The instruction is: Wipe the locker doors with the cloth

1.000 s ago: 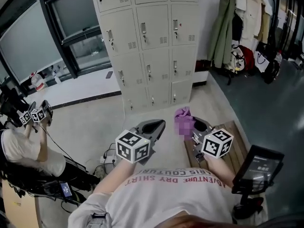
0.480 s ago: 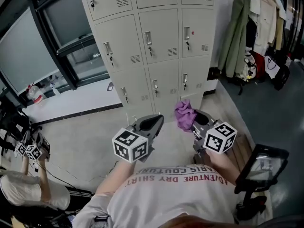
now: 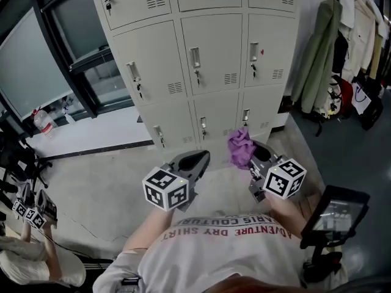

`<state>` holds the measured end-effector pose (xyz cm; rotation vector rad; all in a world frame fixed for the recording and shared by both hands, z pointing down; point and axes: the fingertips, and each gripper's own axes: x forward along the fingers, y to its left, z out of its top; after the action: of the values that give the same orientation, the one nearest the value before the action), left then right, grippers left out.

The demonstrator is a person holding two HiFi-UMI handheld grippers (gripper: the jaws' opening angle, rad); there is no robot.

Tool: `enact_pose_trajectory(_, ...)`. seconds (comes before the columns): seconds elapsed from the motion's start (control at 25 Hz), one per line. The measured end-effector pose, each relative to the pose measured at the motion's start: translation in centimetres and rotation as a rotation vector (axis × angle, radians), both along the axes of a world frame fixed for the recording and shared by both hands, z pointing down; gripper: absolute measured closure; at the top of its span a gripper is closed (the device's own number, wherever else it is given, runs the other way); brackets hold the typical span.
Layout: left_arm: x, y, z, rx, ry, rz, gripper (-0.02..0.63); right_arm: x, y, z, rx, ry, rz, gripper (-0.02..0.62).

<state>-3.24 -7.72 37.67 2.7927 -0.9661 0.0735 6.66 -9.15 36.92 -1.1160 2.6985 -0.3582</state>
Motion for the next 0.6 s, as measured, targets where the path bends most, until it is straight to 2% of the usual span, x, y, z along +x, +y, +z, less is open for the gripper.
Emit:
enact_pose_trajectory(0.2, 0.2, -9.8, -1.7, 0.018, -0.005, -0.039, 0.604, 0.2, -9.9, -2.0, 0.015, -0.068, -0.050, 0.526)
enact_pose_trajectory(0.36, 0.0, -16.7, -3.0, 0.035, -0.003, -0.083, 0.604, 0.1, -17.1, -3.1, 0.011, -0.046, -0.085, 0.526)
enact_pose_trajectory(0.6, -0.9, -22.3, -3.1, 0.039, -0.005, -0.130, 0.604, -1.8, -23.4, -2.7, 0.020, -0.019, -0.135, 0.526)
